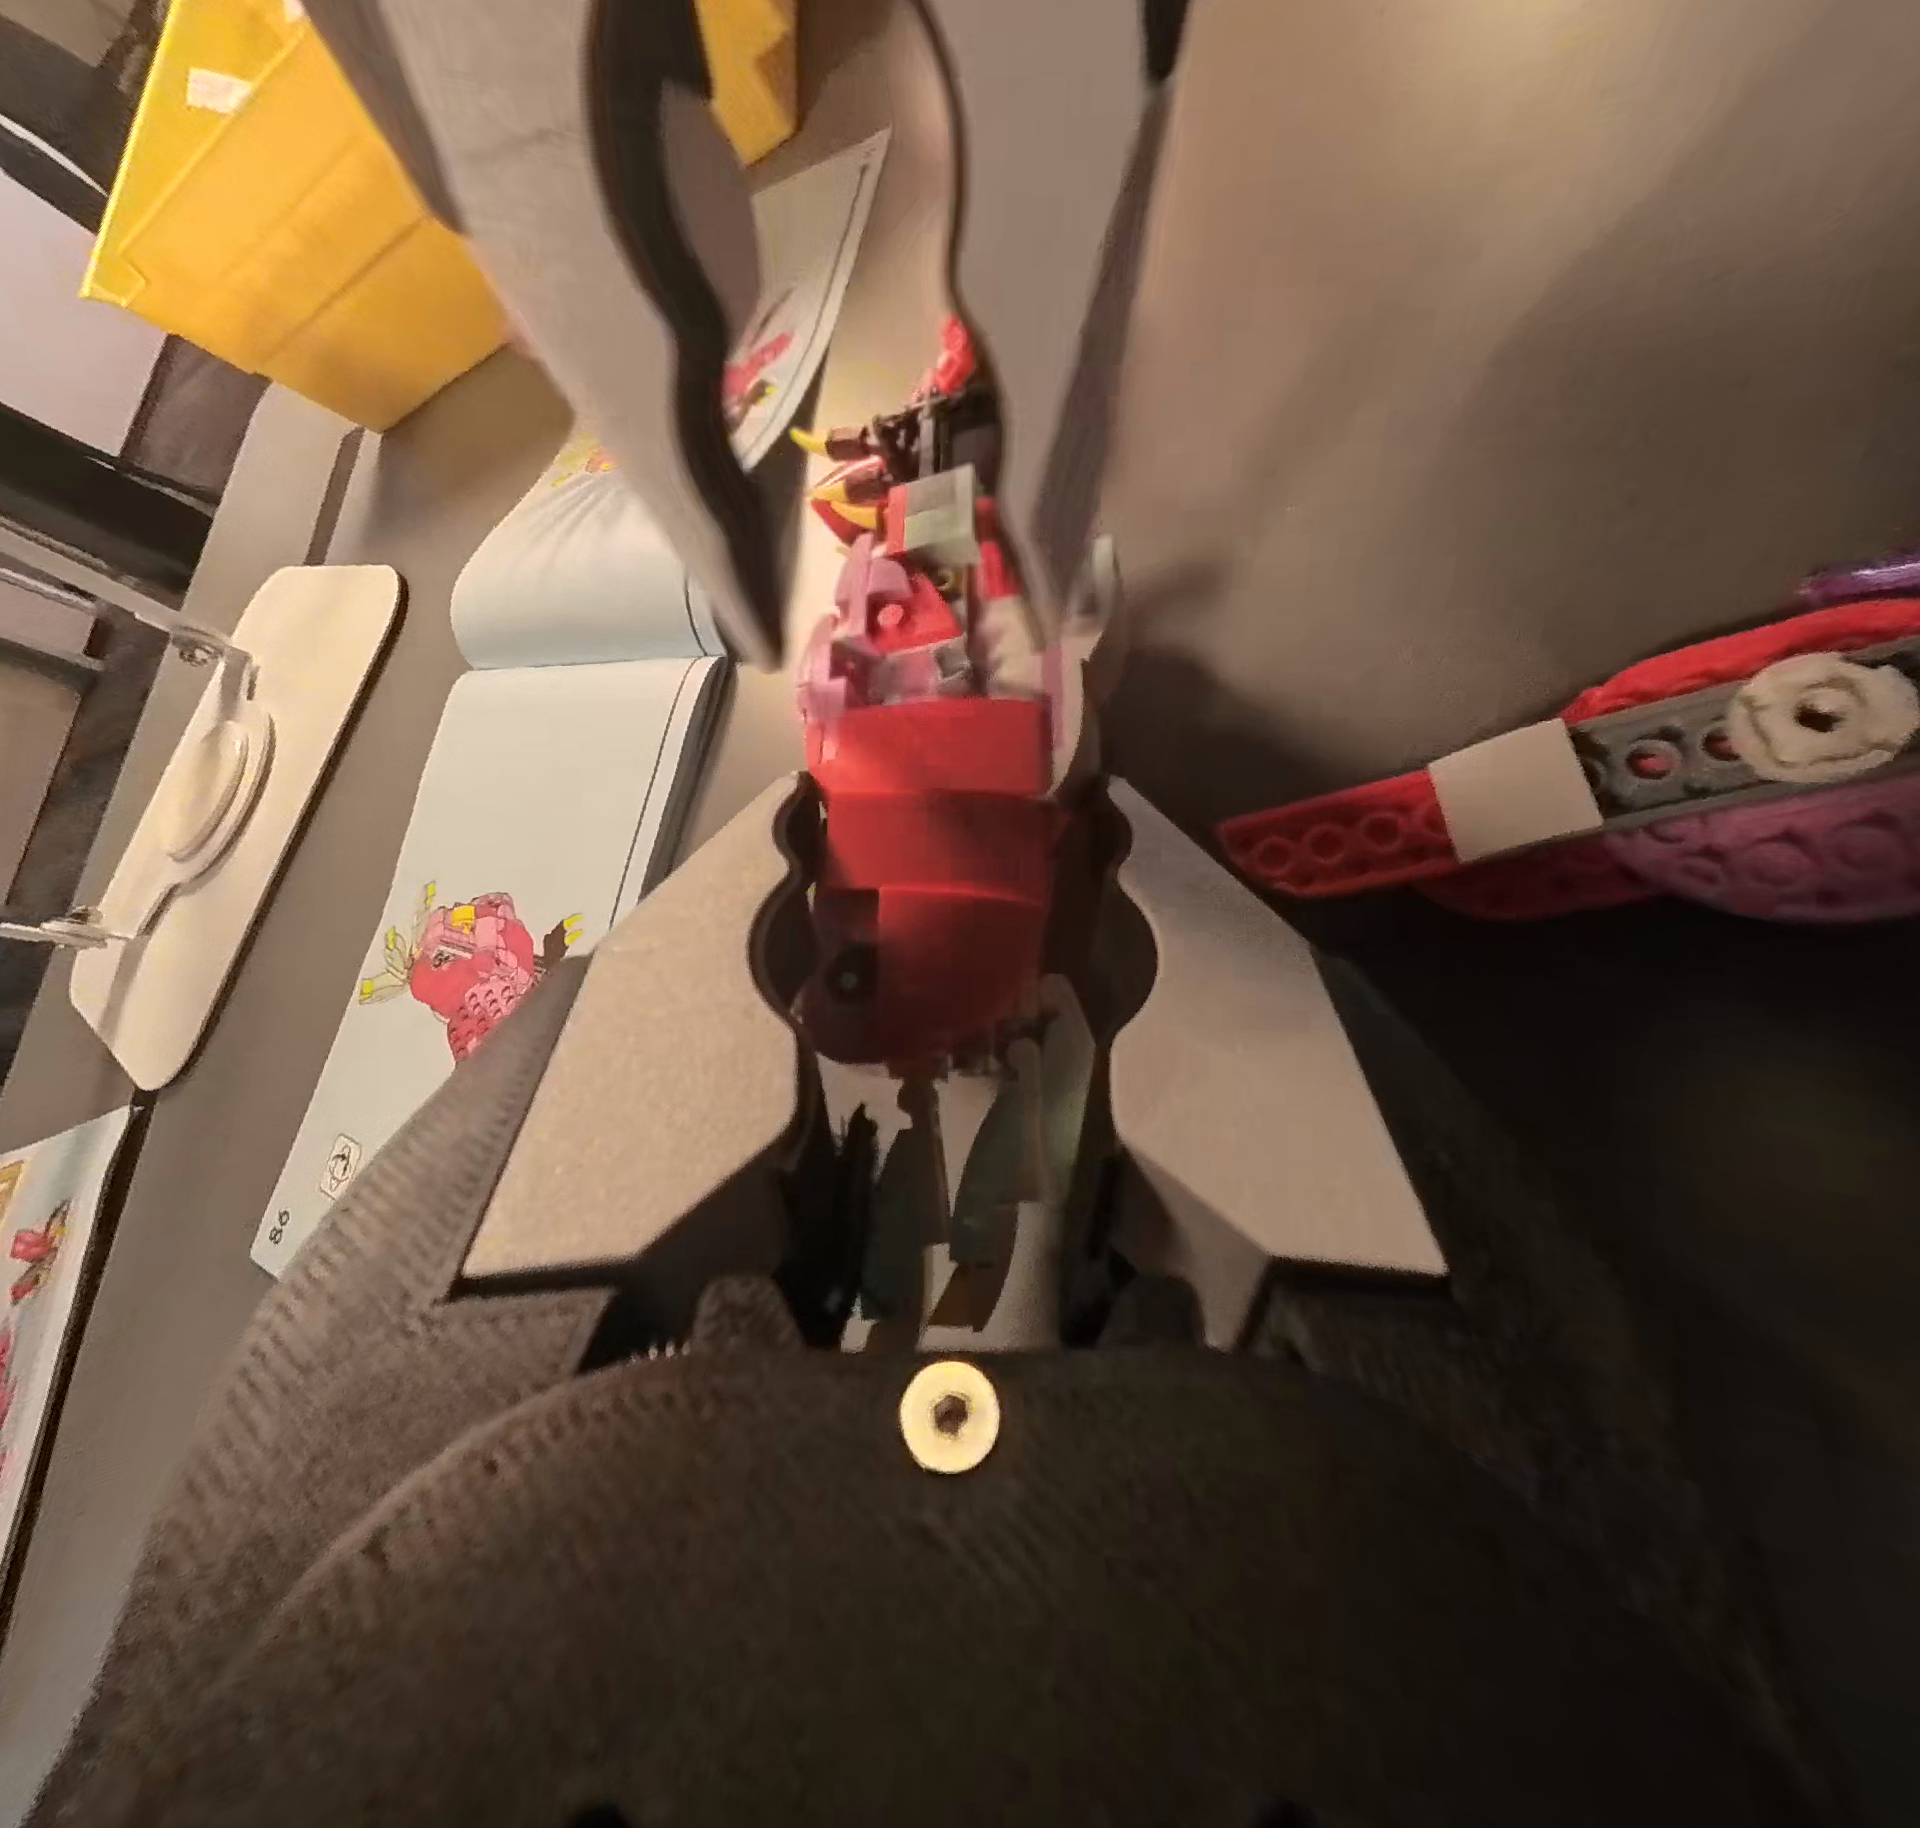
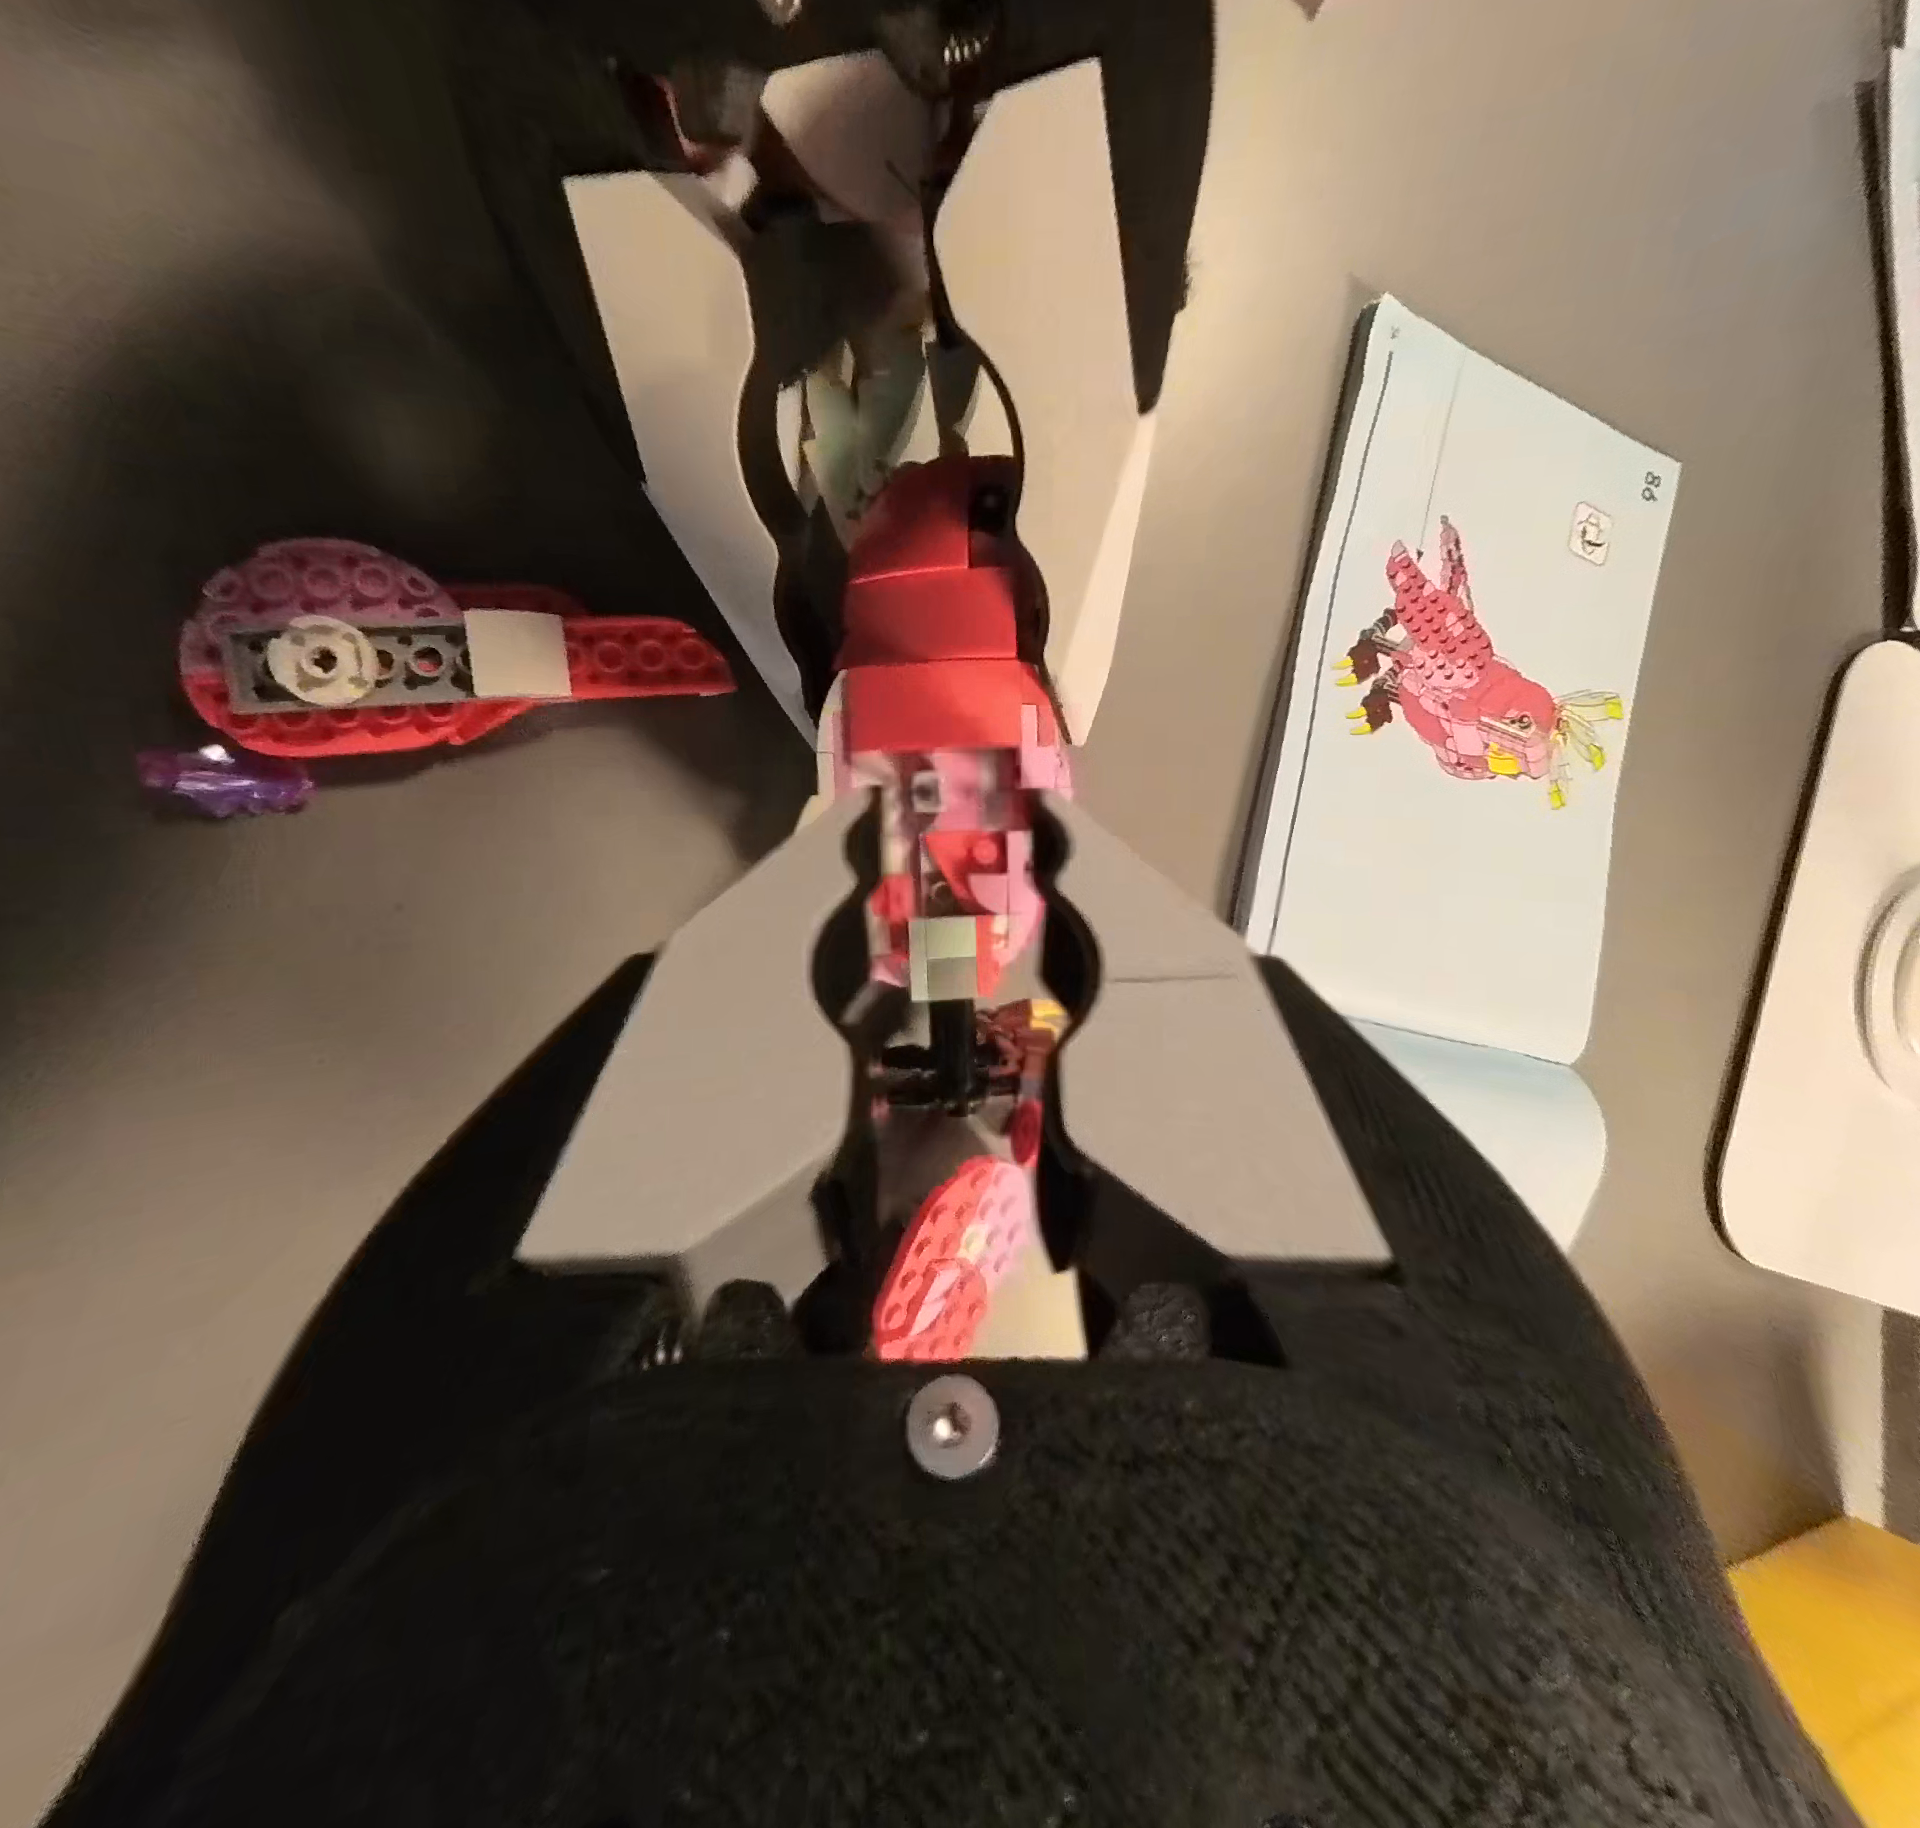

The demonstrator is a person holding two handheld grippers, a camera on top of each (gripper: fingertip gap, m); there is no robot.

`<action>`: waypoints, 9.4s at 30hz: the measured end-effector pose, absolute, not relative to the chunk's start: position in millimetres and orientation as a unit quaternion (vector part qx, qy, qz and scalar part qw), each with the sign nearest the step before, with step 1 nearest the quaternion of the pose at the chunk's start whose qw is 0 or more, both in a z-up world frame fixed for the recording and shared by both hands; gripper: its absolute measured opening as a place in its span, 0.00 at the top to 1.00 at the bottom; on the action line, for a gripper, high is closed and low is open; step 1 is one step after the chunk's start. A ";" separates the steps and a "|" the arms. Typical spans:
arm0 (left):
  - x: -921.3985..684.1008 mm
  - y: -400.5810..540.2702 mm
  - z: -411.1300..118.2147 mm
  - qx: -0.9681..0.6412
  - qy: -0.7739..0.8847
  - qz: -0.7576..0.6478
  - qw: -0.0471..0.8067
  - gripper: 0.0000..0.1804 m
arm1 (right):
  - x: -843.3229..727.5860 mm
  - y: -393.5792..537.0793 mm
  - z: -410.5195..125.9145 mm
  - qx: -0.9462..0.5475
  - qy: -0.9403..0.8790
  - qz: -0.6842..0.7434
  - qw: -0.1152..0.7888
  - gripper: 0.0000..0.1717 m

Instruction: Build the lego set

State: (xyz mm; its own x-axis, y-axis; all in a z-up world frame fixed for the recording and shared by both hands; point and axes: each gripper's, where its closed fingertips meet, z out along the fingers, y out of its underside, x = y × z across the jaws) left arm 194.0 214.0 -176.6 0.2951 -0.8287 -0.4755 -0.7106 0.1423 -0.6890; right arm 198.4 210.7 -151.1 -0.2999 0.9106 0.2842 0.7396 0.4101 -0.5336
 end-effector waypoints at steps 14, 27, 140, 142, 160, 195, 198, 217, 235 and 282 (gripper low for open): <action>188.6 210.8 -169.1 -0.669 0.562 -0.130 0.469 0.72 | 198.6 213.0 -186.0 -0.533 -0.799 0.161 0.227 0.63; 137.2 236.4 -74.8 -0.625 0.398 -0.094 0.665 0.50 | 165.3 233.8 -137.7 -0.586 -0.633 0.364 0.350 0.64; 160.0 252.2 -143.3 -0.406 0.606 0.434 0.529 0.78 | 181.1 227.3 -123.6 -0.613 -0.600 0.331 0.393 0.57; 158.9 253.8 -144.9 -0.418 0.600 0.423 0.535 0.78 | 209.4 246.6 -97.9 -0.621 -0.557 0.340 0.434 0.55; 160.8 254.7 -159.4 -0.476 0.602 0.351 0.536 0.78 | 304.3 261.2 -182.0 -0.659 -0.606 0.114 0.431 0.92; 162.6 250.5 -166.5 -0.542 0.588 0.229 0.555 0.77 | 191.6 235.8 -126.0 -0.591 -0.701 -0.087 0.390 0.95; 162.9 250.5 -165.7 -0.546 0.584 0.220 0.559 0.77 | 188.2 234.8 -124.2 -0.609 -0.680 -0.058 0.406 0.95; 184.1 223.4 -122.2 -0.476 0.560 0.102 0.670 0.78 | 179.6 208.8 -81.2 -0.441 -0.749 -0.008 0.494 0.94; 153.8 251.8 49.6 -0.462 0.447 0.408 0.648 0.78 | 196.6 216.7 89.6 -0.530 -0.544 -0.283 0.586 0.94; 112.3 298.9 -40.1 -0.519 0.532 0.404 0.533 0.78 | 295.3 180.9 -190.5 -0.870 -0.330 0.133 0.342 0.67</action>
